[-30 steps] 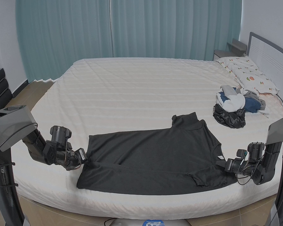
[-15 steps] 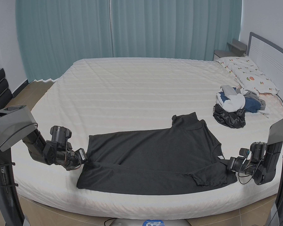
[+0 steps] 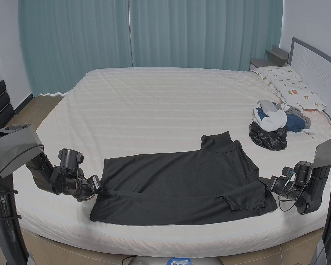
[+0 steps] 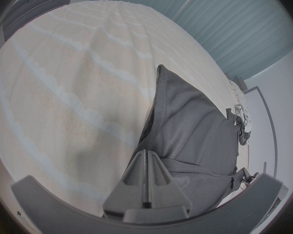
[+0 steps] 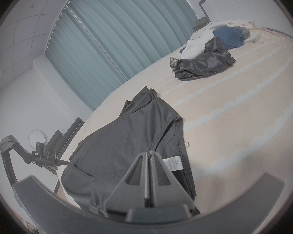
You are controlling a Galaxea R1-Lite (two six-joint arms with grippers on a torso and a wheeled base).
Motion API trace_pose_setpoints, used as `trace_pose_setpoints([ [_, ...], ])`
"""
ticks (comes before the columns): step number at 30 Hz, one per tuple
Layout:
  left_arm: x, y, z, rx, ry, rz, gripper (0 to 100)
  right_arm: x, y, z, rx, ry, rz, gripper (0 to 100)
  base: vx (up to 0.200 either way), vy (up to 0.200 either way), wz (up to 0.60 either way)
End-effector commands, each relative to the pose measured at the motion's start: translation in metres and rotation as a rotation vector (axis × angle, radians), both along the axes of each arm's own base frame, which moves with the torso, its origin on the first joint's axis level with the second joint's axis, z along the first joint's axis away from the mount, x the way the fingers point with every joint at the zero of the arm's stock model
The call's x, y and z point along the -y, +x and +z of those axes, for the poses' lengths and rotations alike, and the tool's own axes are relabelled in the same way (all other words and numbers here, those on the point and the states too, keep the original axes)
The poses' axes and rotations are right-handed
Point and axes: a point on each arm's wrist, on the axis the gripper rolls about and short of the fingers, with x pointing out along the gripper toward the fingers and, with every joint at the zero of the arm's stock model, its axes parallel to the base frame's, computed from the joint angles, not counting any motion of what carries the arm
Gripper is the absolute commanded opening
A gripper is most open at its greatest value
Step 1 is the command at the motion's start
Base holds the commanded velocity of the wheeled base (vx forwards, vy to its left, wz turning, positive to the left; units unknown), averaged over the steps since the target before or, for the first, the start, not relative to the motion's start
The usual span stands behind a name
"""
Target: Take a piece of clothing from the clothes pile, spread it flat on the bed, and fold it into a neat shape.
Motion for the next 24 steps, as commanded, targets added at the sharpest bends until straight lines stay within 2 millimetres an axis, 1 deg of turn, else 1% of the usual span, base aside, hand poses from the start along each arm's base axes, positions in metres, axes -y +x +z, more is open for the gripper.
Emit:
trace_pose_setpoints([
  [1,-0.001,-0.001,0.002,-0.002,-0.011,0.019,0,0.003,0.0,0.001,0.004,0.001,-0.007,0,0.0,0.0,0.0],
  [5,-0.003,-0.003,0.005,-0.01,-0.043,0.067,0,0.002,-0.002,0.001,0.005,0.0,-0.005,0,0.0,0.0,0.0],
  [7,-0.006,-0.003,0.016,0.015,-0.057,0.089,0,0.002,-0.004,0.001,0.012,-0.002,-0.007,0,0.0,0.0,0.0],
  [13,-0.007,-0.011,0.027,0.03,-0.055,0.087,0,0.001,-0.004,0.001,0.01,0.0,-0.004,0,0.0,0.0,0.0],
  [15,-0.006,-0.014,0.036,0.048,-0.056,0.084,0,0.001,-0.005,0.001,0.009,0.002,-0.001,0,0.0,0.0,0.0],
  [17,-0.006,-0.015,0.04,0.059,-0.054,0.085,0,0.001,-0.006,0.001,0.005,0.001,0.001,0,0.0,0.0,0.0],
  [21,-0.005,-0.013,0.038,0.06,-0.053,0.082,0,0.0,-0.006,-0.002,-0.003,0.002,0.002,0,0.0,0.0,0.0],
  [22,-0.005,-0.011,0.032,0.046,-0.051,0.082,0,-0.001,-0.006,-0.002,-0.004,0.002,0.005,0,0.0,0.0,0.0],
  [24,-0.007,-0.011,0.029,0.038,-0.046,0.082,0,-0.001,-0.007,-0.002,-0.006,0.002,0.005,0,0.0,0.0,0.0],
])
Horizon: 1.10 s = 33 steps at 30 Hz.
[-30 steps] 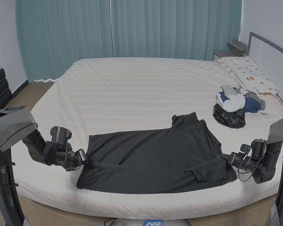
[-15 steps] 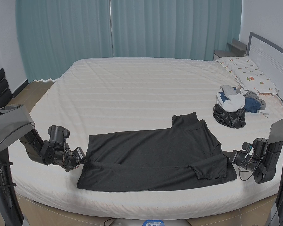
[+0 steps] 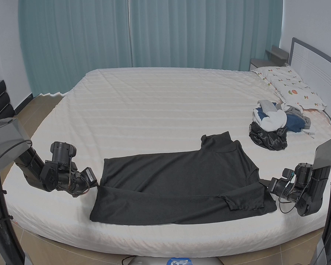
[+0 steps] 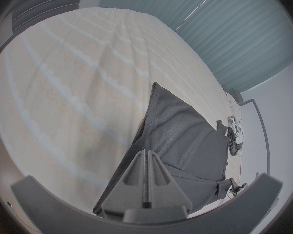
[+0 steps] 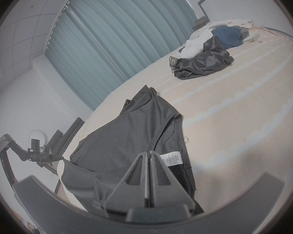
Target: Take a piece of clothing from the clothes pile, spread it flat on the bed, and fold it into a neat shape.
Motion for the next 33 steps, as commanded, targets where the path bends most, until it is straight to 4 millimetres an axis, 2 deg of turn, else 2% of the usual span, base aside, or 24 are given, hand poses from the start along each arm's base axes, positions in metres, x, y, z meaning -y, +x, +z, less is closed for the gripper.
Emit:
trace_pose_setpoints([
  [1,-0.002,0.001,-0.004,-0.01,0.004,0.002,0,-0.001,0.0,-0.001,0.003,0.001,0.003,0,0.0,0.0,0.0],
  [4,-0.002,-0.001,-0.002,-0.01,0.006,0.003,0,-0.001,0.001,0.0,0.009,0.001,0.004,0,0.0,0.0,0.0],
  [8,-0.003,-0.004,0.01,-0.007,0.006,0.005,0,-0.001,0.001,0.003,0.015,0.001,0.003,0,0.0,0.0,0.0],
  [11,-0.004,-0.011,0.021,-0.031,0.028,-0.007,0,-0.001,0.0,0.009,0.03,0.0,0.006,0,0.0,0.0,0.0],
  [20,-0.004,-0.015,0.032,-0.038,0.095,0.031,0,-0.006,-0.007,0.021,0.045,-0.001,0.02,0,0.0,0.0,0.0],
  [24,-0.004,-0.02,0.045,-0.066,0.1,0.026,0,-0.006,-0.009,0.026,0.052,-0.002,0.021,0,0.0,0.0,0.0],
  [30,-0.003,-0.018,0.044,-0.073,0.101,0.023,0,-0.006,-0.007,0.023,0.049,0.006,0.019,0,0.0,0.0,0.0],
  [33,-0.003,-0.011,0.033,-0.098,0.102,0.023,0,-0.006,-0.002,0.018,0.045,0.01,0.018,0,0.0,0.0,0.0],
])
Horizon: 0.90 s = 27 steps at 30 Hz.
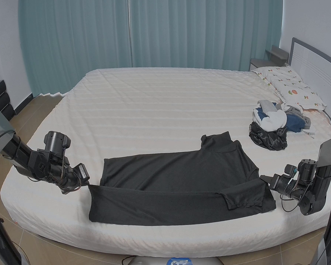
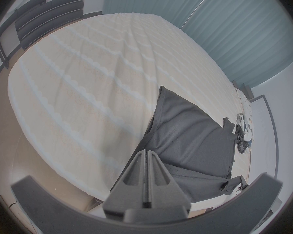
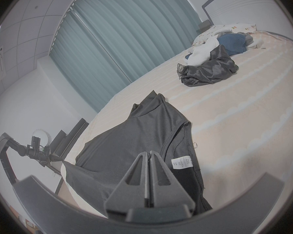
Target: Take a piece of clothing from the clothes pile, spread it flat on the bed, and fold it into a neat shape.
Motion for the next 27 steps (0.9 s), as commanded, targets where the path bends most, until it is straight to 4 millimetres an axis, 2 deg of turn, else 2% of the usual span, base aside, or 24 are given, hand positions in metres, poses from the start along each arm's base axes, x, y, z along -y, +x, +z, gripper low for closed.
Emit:
trace_pose_setpoints([
  [1,0.0,0.008,-0.012,-0.024,0.001,0.003,0,0.0,0.007,-0.006,0.009,0.001,0.002,0,0.0,0.0,0.0],
  [7,0.0,0.02,-0.038,-0.084,0.004,0.005,0,0.001,0.016,-0.019,0.0,0.002,0.001,0,0.0,0.0,0.0],
  [12,0.001,0.032,-0.052,-0.104,0.001,0.015,0,0.001,0.025,-0.029,0.0,0.002,0.003,0,0.0,0.0,0.0],
  [15,0.001,0.037,-0.057,-0.11,-0.008,0.031,0,0.002,0.029,-0.037,-0.007,0.003,0.003,0,0.0,0.0,0.0],
  [22,0.002,0.04,-0.062,-0.104,-0.013,0.037,0,0.001,0.033,-0.04,-0.005,0.009,-0.003,0,0.0,0.0,0.0],
  [23,0.002,0.04,-0.062,-0.104,-0.013,0.037,0,0.001,0.033,-0.042,-0.012,0.008,-0.004,100,0.0,0.0,0.0],
  [27,0.002,0.042,-0.061,-0.099,-0.024,0.052,0,0.0,0.034,-0.044,-0.013,0.009,0.0,100,0.0,0.0,0.0],
])
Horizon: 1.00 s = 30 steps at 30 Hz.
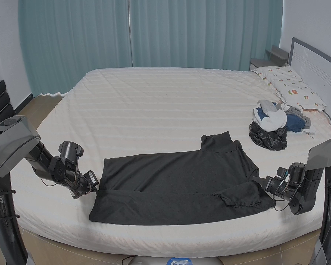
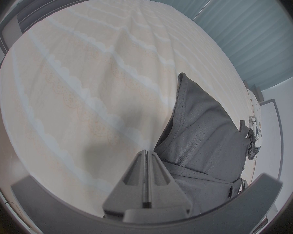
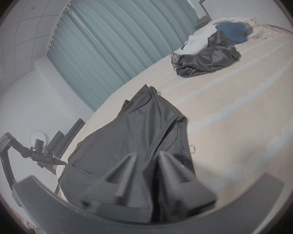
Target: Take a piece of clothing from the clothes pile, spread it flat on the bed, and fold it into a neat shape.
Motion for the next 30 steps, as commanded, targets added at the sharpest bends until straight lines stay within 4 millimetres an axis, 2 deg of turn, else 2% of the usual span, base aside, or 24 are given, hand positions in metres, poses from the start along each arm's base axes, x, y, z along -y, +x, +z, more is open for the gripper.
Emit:
trace_pose_setpoints([
  [1,0.0,0.002,-0.003,-0.006,-0.011,0.016,0,0.0,0.0,-0.003,0.0,0.001,0.002,100,0.0,0.0,0.0],
  [3,0.0,0.002,-0.003,-0.007,-0.012,0.019,0,0.0,-0.001,-0.001,0.0,0.003,0.0,100,0.0,0.0,0.0],
  [4,0.0,0.002,-0.003,-0.007,-0.012,0.019,100,0.0,-0.001,-0.001,0.0,0.003,0.0,100,0.0,0.0,0.0],
  [6,0.0,0.002,-0.002,-0.004,-0.013,0.02,100,0.002,-0.002,0.004,0.008,0.007,-0.007,100,0.0,0.0,0.0],
  [8,0.0,0.001,0.002,0.001,-0.018,0.025,100,0.005,-0.005,0.018,0.012,0.055,-0.035,100,0.0,0.0,0.0],
  [12,0.0,0.0,0.017,0.04,-0.027,0.027,100,0.01,-0.007,0.035,0.012,0.151,-0.084,100,0.0,0.0,0.0],
  [19,0.0,-0.001,0.03,0.067,-0.067,0.066,100,0.013,-0.009,0.037,-0.004,0.195,-0.106,100,0.0,0.0,0.0],
  [30,0.001,0.005,0.032,0.097,-0.108,0.116,100,0.012,-0.009,0.036,-0.007,0.195,-0.105,100,0.018,0.0,0.0],
])
